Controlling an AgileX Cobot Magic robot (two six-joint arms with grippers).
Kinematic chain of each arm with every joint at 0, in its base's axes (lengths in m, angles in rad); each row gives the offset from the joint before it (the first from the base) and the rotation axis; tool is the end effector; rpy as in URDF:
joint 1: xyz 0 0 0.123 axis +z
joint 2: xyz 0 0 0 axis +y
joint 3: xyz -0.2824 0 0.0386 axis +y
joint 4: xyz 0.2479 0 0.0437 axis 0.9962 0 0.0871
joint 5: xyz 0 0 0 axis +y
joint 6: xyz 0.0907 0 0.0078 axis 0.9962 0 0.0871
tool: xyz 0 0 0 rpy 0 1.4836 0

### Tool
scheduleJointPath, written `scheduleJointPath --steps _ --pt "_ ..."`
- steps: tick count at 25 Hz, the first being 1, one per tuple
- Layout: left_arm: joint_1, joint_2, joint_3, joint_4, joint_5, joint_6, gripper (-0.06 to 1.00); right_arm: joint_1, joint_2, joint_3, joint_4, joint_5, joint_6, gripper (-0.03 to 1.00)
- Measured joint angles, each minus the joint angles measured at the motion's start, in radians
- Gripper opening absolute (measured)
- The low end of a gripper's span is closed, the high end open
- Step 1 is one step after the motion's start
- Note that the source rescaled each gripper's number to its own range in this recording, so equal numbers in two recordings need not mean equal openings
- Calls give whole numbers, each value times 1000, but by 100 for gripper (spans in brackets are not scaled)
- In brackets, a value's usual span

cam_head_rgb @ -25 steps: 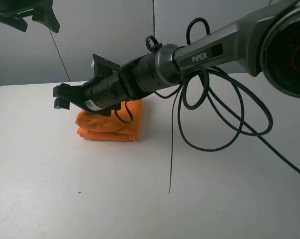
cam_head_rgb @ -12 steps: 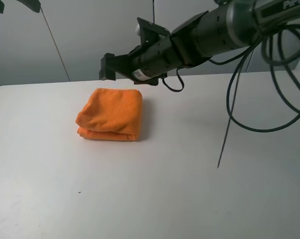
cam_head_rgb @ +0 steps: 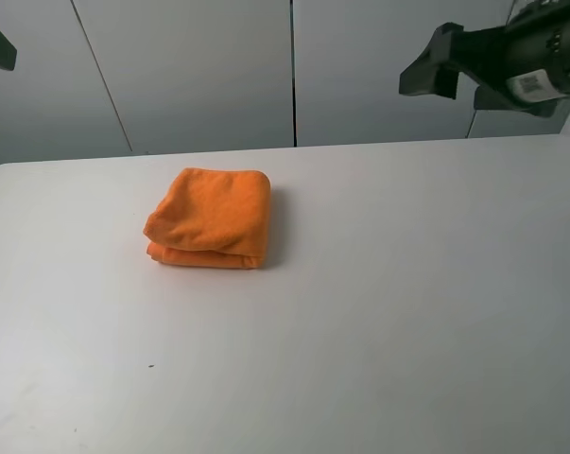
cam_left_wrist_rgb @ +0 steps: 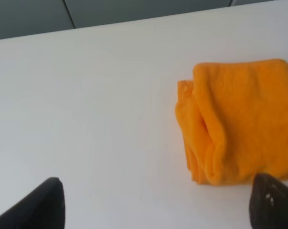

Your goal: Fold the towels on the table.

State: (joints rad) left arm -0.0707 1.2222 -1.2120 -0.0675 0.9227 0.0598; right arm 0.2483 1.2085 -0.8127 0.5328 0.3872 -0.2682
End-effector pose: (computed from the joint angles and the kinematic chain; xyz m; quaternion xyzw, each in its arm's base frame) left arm 0.2474 -0.0224 0.3747 0.0514 0.9331 -0.0343 0.3543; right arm 0.2408 0.0791 0.2916 -0.0504 0.8905 0.1892 0.4106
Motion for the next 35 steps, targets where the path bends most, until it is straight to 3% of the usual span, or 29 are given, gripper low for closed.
scheduleJointPath --steps 3,5,8,16,20,25,28,31,35 --pt "0 -141 111 0 -15 0 98 -2 -156 6 -366 186 297 98" --pt "0 -241 170 -2 -19 0 98 -4 -250 11 -533 320 423 98" --pt "0 -388 243 -10 -21 0 98 -6 -397 11 -631 472 482 98" --pt "0 -781 395 -20 43 0 98 -6 -809 47 -654 726 495 98" --pt "0 -935 460 -20 91 0 98 -6 -992 98 -654 779 477 98" --pt "0 -1095 544 -14 117 0 98 -6 -1189 178 -616 794 433 98" --pt "0 -1171 596 -13 121 0 98 -6 -1206 221 -576 798 405 98" --pt "0 -1213 650 -10 125 0 98 -6 -1206 273 -533 744 350 98" --pt "0 -1218 680 1 141 0 98 -6 -1206 300 -533 720 301 98"
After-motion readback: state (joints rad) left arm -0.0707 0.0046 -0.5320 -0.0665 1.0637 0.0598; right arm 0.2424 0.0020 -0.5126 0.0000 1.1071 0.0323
